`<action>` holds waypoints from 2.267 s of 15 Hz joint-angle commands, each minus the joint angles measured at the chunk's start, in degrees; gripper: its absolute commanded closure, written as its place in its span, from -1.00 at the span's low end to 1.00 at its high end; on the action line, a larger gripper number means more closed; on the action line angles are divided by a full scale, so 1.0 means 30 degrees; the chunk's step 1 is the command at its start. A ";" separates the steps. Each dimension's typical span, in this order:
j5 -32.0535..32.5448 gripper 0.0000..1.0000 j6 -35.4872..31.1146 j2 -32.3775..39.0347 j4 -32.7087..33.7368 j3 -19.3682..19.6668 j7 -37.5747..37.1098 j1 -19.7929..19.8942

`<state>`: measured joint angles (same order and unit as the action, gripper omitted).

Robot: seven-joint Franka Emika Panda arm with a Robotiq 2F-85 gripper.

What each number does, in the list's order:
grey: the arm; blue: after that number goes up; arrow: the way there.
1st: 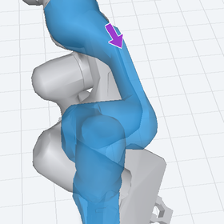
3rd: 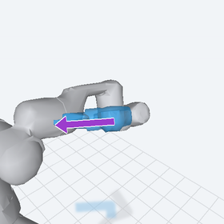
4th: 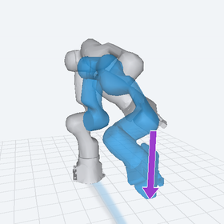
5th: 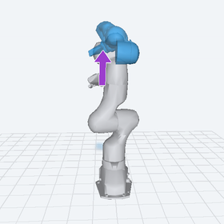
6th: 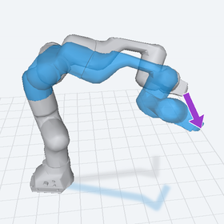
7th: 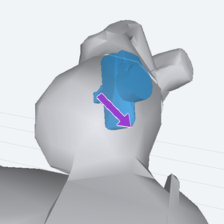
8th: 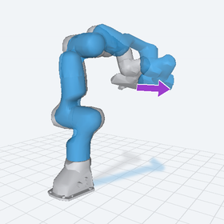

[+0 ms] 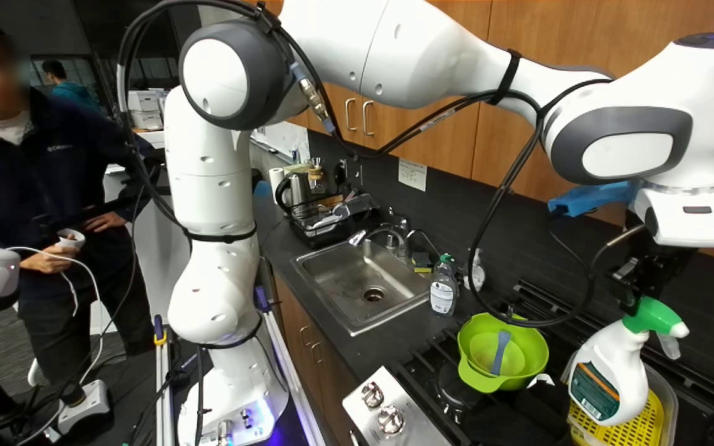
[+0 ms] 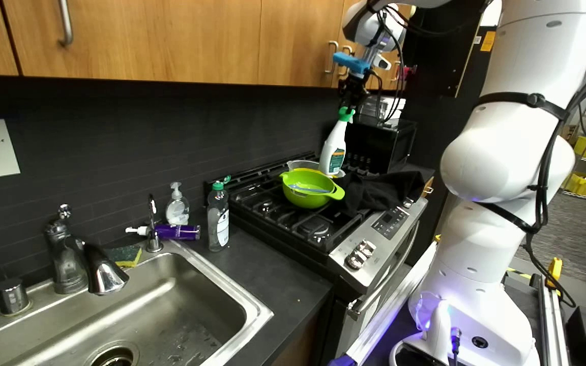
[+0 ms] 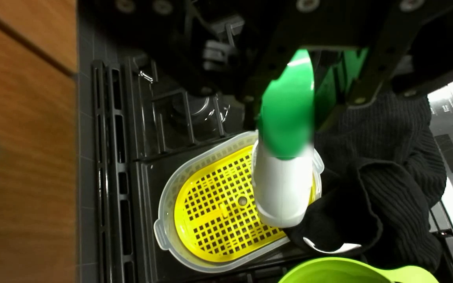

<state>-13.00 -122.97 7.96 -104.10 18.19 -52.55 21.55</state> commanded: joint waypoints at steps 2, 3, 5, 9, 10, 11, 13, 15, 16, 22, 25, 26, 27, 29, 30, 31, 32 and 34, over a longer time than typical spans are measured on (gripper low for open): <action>-0.0529 0.72 0.0016 0.0194 0.0468 0.0217 0.0030 -0.0187; -0.0490 0.72 -0.0017 0.0268 0.0490 0.0220 0.0025 -0.0191; -0.0460 0.72 -0.0089 0.0430 0.0528 0.0234 0.0031 -0.0178; -0.0480 0.72 -0.0138 0.0765 0.0659 0.0263 0.0080 -0.0131; -0.0490 0.72 -0.0132 0.0832 0.0689 0.0273 0.0086 -0.0121; -0.0475 0.72 -0.0140 0.0882 0.0701 0.0284 0.0076 -0.0118; -0.0475 0.72 -0.0221 0.1037 0.0806 0.0338 0.0013 -0.0077; -0.0583 0.72 -0.0151 0.1179 0.0961 0.0388 0.0058 -0.0011; -0.0613 0.72 -0.0129 0.1254 0.1042 0.0408 0.0058 0.0004; -0.0653 0.72 -0.0010 0.1804 0.1448 0.0417 -0.0074 -0.0051; -0.0609 0.72 0.0065 0.1994 0.1498 0.0396 -0.0097 -0.0101; -0.0594 0.72 0.0075 0.2041 0.1490 0.0396 -0.0133 -0.0115; -0.0596 0.72 0.0085 0.2067 0.1468 0.0392 -0.0128 -0.0121; -0.0618 0.72 0.0120 0.2102 0.1446 0.0388 -0.0125 -0.0124; -0.0612 0.72 0.0119 0.2112 0.1423 0.0392 -0.0127 -0.0127; -0.0606 0.72 0.0124 0.2126 0.1419 0.0393 -0.0126 -0.0130; -0.0592 0.72 0.0153 0.2134 0.1414 0.0385 -0.0131 -0.0144; -0.0433 0.72 0.0059 0.2168 0.1344 0.0359 -0.0208 -0.0256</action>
<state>-13.65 -123.51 14.15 -101.77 19.04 -52.46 21.60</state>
